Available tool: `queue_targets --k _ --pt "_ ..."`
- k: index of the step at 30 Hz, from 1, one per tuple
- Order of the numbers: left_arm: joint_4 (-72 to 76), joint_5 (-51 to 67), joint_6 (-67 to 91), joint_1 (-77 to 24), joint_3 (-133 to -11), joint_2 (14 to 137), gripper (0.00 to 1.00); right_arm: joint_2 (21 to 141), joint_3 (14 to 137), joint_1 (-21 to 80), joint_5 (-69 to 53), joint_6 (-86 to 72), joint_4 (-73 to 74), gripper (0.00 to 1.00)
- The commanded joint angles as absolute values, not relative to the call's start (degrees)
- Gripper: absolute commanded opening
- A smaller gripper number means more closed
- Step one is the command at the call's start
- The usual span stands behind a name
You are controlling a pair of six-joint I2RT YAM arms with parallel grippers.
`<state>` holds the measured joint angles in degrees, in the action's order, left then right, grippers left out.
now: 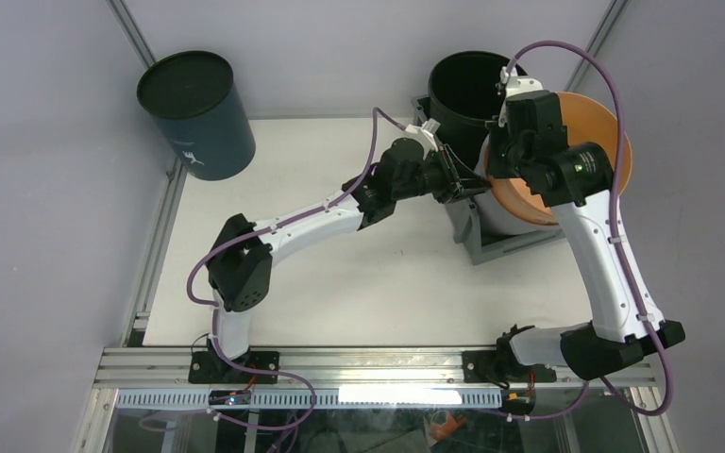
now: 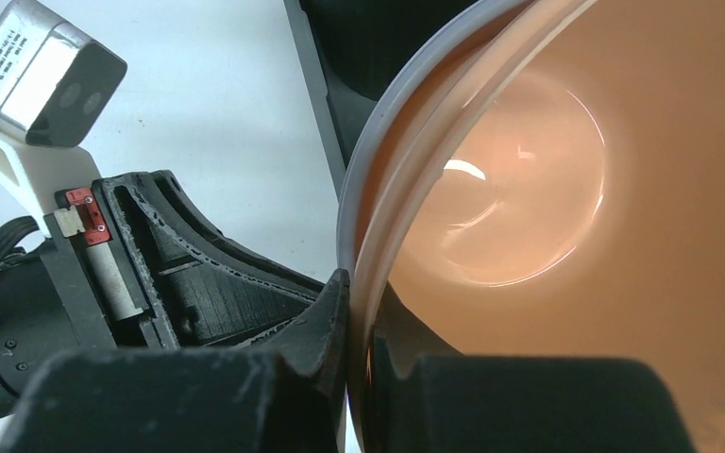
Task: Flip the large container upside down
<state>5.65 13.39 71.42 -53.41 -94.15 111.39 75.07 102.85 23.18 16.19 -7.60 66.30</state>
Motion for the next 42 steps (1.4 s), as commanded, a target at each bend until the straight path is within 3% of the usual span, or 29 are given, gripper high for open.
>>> queue_targets --k 1,10,19,24,27,33,37,42 --pt "-2.95 6.81 71.17 -52.43 -94.33 117.75 0.00 70.48 110.61 25.15 8.34 -11.65 59.36 0.00" --pt "-4.50 5.80 71.66 -52.05 -93.47 119.16 0.00 70.30 116.29 25.16 3.02 -14.06 58.76 0.00" --pt "-4.50 5.17 71.09 -51.54 -92.90 117.51 0.00 68.06 100.42 25.16 8.66 -13.76 57.40 0.00" --pt "-4.55 5.86 71.63 -51.19 -92.47 117.51 0.00 68.79 101.88 25.14 9.68 -14.03 59.38 0.49" --pt "-4.35 6.14 71.68 -51.07 -92.52 117.69 0.00 68.84 107.41 25.14 11.91 -13.74 61.19 0.69" --pt "-3.75 6.89 71.37 -50.98 -92.42 117.41 0.00 68.08 118.50 25.14 23.94 -14.60 64.87 0.77" --pt "-2.74 7.71 69.94 -50.98 -92.29 116.27 0.00 65.25 116.73 25.14 39.94 -17.72 65.67 0.79" --pt "-2.26 7.34 66.76 -50.98 -93.08 114.01 0.00 63.55 115.35 25.14 47.65 -20.27 67.05 0.86"
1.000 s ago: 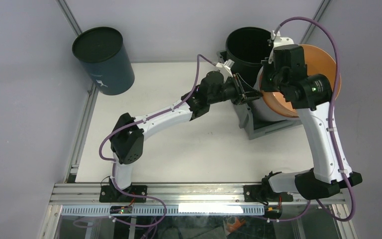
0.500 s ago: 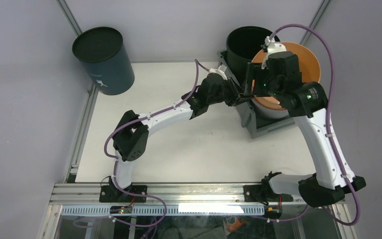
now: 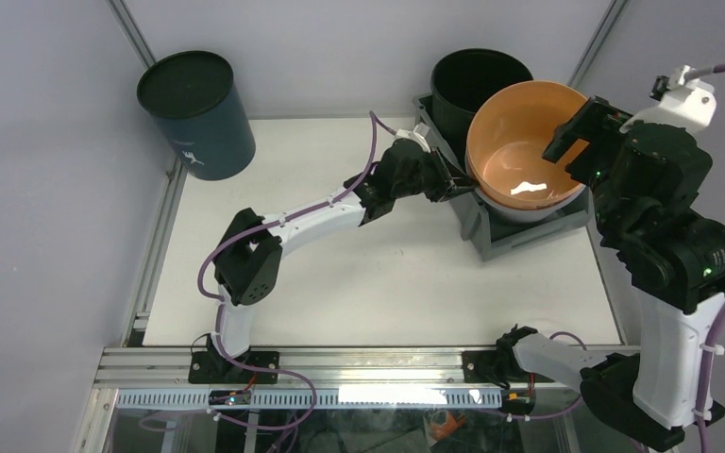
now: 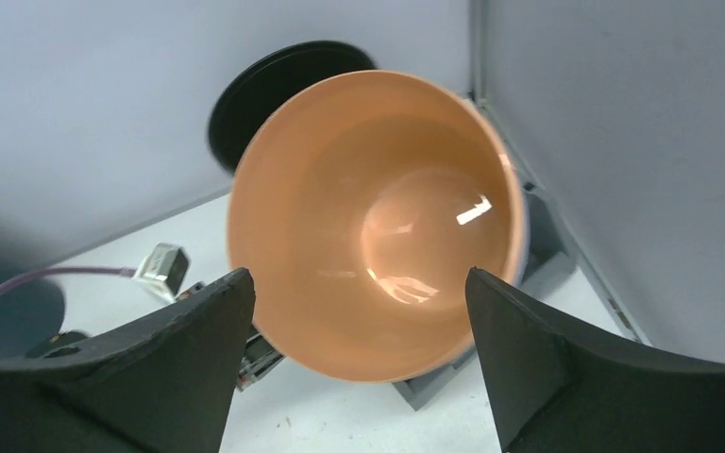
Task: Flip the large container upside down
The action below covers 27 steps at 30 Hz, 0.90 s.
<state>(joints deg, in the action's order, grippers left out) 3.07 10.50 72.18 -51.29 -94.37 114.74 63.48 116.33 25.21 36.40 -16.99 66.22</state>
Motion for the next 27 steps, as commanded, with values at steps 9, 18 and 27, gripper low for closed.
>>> queue_targets --k 9,18,27 --pt "-2.30 3.81 61.75 -51.06 -90.89 107.97 0.65 68.12 116.59 23.33 43.44 -22.70 72.49 0.92" --pt "-2.93 1.75 54.54 -51.47 -90.40 100.49 0.95 73.95 119.89 9.42 26.85 -20.87 73.80 0.95" --pt "-5.07 -2.98 41.86 -52.67 -89.12 93.30 0.99 72.98 120.62 4.97 24.42 -21.67 73.33 0.95"
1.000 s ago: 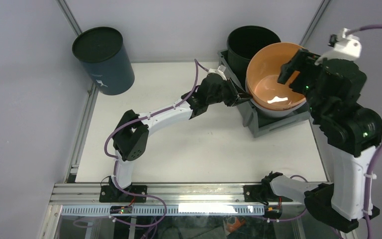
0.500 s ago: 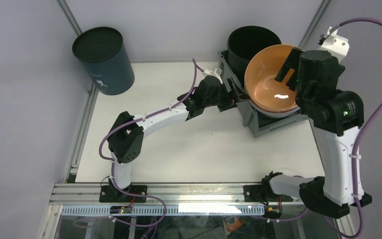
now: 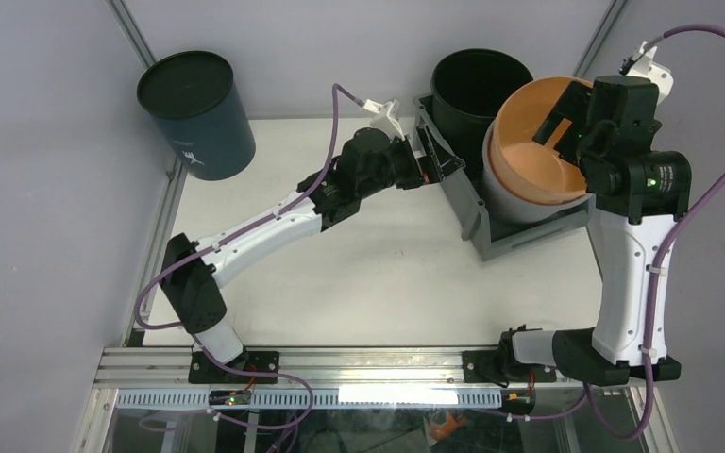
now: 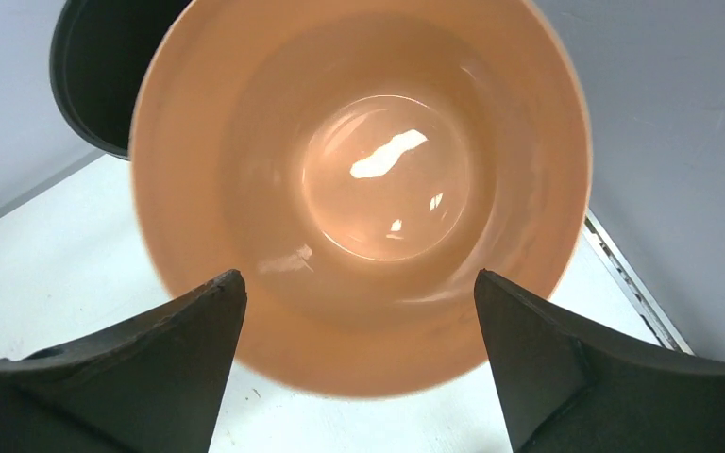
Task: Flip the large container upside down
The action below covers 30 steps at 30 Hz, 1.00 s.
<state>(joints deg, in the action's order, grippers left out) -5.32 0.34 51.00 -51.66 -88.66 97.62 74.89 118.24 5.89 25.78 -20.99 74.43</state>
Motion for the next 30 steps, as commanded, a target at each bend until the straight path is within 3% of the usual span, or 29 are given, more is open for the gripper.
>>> queue_targets --k 1,13,17,23,30 --pt "-5.30 -2.99 40.48 -52.72 -89.32 92.95 0.99 72.77 120.17 4.85 24.77 -21.78 73.58 0.95" --pt "-5.51 -0.87 32.56 -57.10 -91.68 94.36 0.99 71.56 120.65 1.13 33.52 -25.89 76.10 0.99" --pt "-5.62 1.30 32.05 -57.75 -92.71 95.40 0.99 75.82 125.46 -5.51 27.54 -28.29 78.47 0.99" --pt "-8.00 -2.51 29.99 -58.44 -91.23 93.17 0.99 77.94 123.03 -23.65 11.71 -29.20 75.91 0.99" --pt "-8.83 -3.65 28.69 -58.44 -90.35 91.89 0.99 77.01 115.79 -29.11 7.11 -31.17 73.67 0.99"
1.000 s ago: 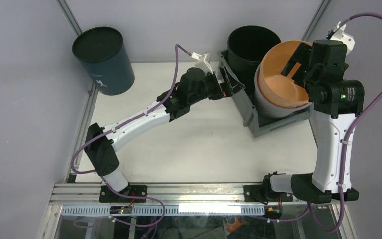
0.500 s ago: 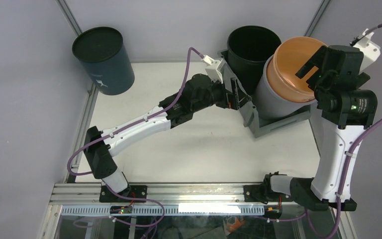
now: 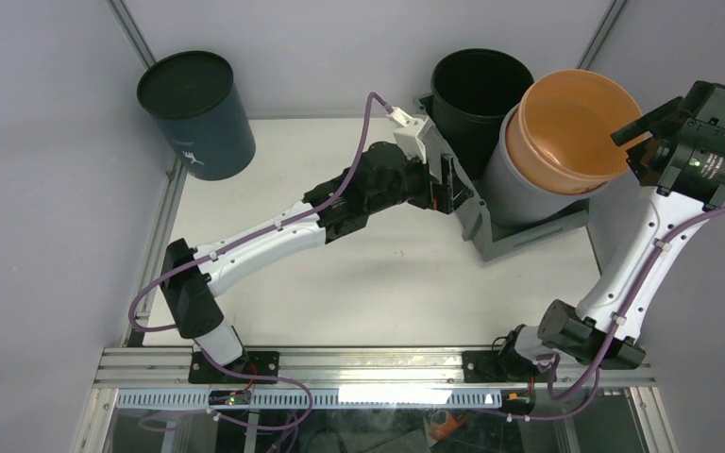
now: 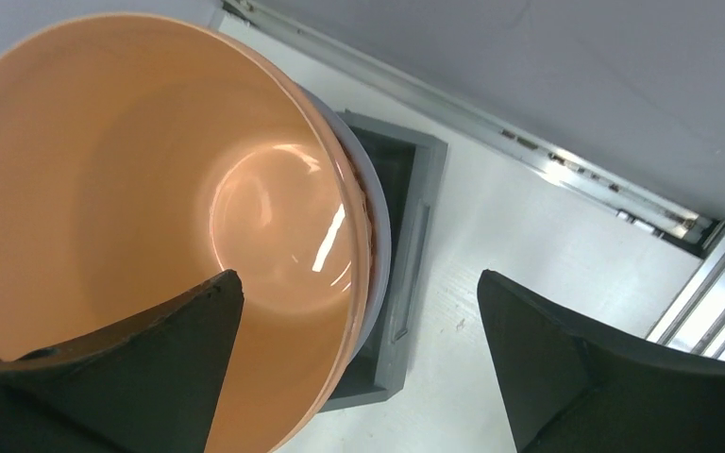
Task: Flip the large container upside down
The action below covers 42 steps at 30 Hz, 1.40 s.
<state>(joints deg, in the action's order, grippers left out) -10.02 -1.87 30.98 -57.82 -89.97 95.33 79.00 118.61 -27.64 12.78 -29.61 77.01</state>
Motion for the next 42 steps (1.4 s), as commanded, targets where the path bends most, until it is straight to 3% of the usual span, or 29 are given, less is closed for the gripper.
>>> queue_targets --k 1,4,8,20,23,42 --pt "-8.85 -3.61 28.58 -58.47 -90.35 91.93 0.99 76.49 114.24 -29.22 6.24 -31.21 73.09 0.99" --pt "-8.85 -4.39 28.68 -58.43 -89.78 91.85 0.99 75.43 110.49 -29.27 4.00 -31.11 71.38 0.98" --pt "-8.76 -4.47 28.82 -58.43 -89.01 91.77 0.99 75.28 107.85 -29.27 -0.03 -30.72 69.92 0.88" --pt "-8.73 -5.04 27.67 -58.36 -87.24 90.29 0.99 72.21 104.45 -29.27 -8.76 -34.10 65.22 0.27" --pt "-8.76 -4.66 27.40 -58.44 -87.60 89.95 0.99 71.63 103.73 -29.27 -10.32 -35.20 64.43 0.02" --pt "-10.47 -3.30 22.20 -58.36 -91.99 87.45 0.99 70.03 112.45 -29.23 -22.58 -42.91 59.50 0.00"
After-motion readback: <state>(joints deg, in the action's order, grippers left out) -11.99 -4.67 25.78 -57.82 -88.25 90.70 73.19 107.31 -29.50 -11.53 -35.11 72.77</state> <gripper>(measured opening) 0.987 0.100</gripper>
